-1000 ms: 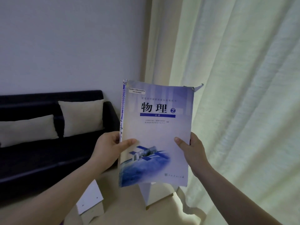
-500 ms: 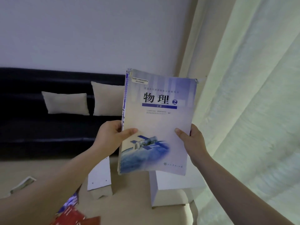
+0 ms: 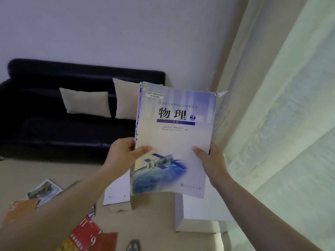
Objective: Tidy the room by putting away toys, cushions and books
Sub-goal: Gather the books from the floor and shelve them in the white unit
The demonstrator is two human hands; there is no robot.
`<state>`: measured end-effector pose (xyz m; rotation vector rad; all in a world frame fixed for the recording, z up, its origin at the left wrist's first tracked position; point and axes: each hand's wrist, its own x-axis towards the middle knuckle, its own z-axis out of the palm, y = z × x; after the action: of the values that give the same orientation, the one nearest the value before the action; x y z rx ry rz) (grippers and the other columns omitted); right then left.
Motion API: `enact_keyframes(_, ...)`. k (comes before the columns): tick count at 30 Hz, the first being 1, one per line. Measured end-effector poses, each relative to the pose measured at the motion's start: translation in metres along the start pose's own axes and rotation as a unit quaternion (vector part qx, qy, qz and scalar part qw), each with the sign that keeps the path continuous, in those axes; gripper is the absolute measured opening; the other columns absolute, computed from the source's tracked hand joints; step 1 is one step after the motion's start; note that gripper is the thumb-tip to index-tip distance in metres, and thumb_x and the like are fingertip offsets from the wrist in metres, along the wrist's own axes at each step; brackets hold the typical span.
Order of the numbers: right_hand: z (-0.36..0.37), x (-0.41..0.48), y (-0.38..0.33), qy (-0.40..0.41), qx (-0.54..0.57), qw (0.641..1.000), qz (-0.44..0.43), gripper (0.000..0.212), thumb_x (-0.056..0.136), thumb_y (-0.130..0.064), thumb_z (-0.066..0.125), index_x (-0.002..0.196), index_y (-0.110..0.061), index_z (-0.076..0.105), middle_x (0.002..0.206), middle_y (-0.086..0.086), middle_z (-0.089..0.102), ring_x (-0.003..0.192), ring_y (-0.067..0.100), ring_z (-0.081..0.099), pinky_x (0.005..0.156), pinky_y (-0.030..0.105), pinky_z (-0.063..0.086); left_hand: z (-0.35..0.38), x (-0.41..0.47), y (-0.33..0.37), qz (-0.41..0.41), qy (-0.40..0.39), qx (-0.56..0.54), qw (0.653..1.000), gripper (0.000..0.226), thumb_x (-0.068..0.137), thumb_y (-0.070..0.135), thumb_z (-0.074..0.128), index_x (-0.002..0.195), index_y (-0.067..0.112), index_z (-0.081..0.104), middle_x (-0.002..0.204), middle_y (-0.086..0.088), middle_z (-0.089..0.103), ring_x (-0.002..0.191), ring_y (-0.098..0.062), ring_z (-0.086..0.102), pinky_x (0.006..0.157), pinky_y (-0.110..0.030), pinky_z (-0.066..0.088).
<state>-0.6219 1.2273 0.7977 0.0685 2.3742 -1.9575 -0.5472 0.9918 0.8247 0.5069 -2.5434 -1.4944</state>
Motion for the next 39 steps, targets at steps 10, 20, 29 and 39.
enact_keyframes(10, 0.082, 0.085, 0.048, -0.002, -0.028, 0.998, 0.056, 0.020, 0.089, -0.011, 0.064, 0.109, -0.011, 0.060, 0.102, 0.004, 0.069, 0.082, 0.014, 0.064, 0.063, 0.023, 0.047, 0.010, 0.106, -0.080, -0.055, -0.007, 0.029, 0.998, 0.012, 0.081, 0.034, 0.073, 0.077, 0.025, 0.067, 0.069, 0.010, 0.071, 0.064, -0.006, 0.068, 0.058, -0.023, 0.052)
enact_keyframes(20, 0.196, 0.163, 0.151, 0.062, -0.055, 0.988, 0.129, 0.030, 0.090, -0.006, 0.061, 0.119, -0.006, 0.056, 0.100, 0.001, 0.066, 0.084, 0.016, 0.062, 0.055, 0.006, 0.041, 0.035, 0.213, -0.203, -0.101, -0.042, 0.110, 0.988, 0.023, 0.085, 0.039, 0.067, 0.064, 0.031, 0.060, 0.060, 0.013, 0.064, 0.058, -0.001, 0.059, 0.054, -0.021, 0.043)
enact_keyframes(29, 0.230, 0.182, 0.309, 0.103, -0.050, 0.969, 0.217, 0.015, 0.092, -0.006, 0.059, 0.103, -0.014, 0.055, 0.097, 0.001, 0.066, 0.078, 0.006, 0.061, 0.050, 0.006, 0.043, 0.125, 0.238, -0.341, -0.139, -0.107, 0.149, 0.973, 0.029, 0.083, 0.044, 0.067, 0.063, 0.028, 0.053, 0.055, 0.011, 0.056, 0.056, -0.006, 0.055, 0.051, -0.016, 0.030)
enact_keyframes(39, 0.256, 0.198, 0.511, 0.131, 0.008, 0.950, 0.284, 0.015, 0.094, -0.014, 0.059, 0.108, -0.015, 0.053, 0.093, -0.004, 0.066, 0.080, 0.012, 0.066, 0.054, 0.020, 0.054, 0.244, 0.248, -0.501, -0.148, -0.134, 0.145, 0.969, 0.021, 0.082, 0.045, 0.067, 0.081, 0.025, 0.063, 0.071, 0.013, 0.064, 0.063, -0.006, 0.060, 0.054, -0.016, 0.040)
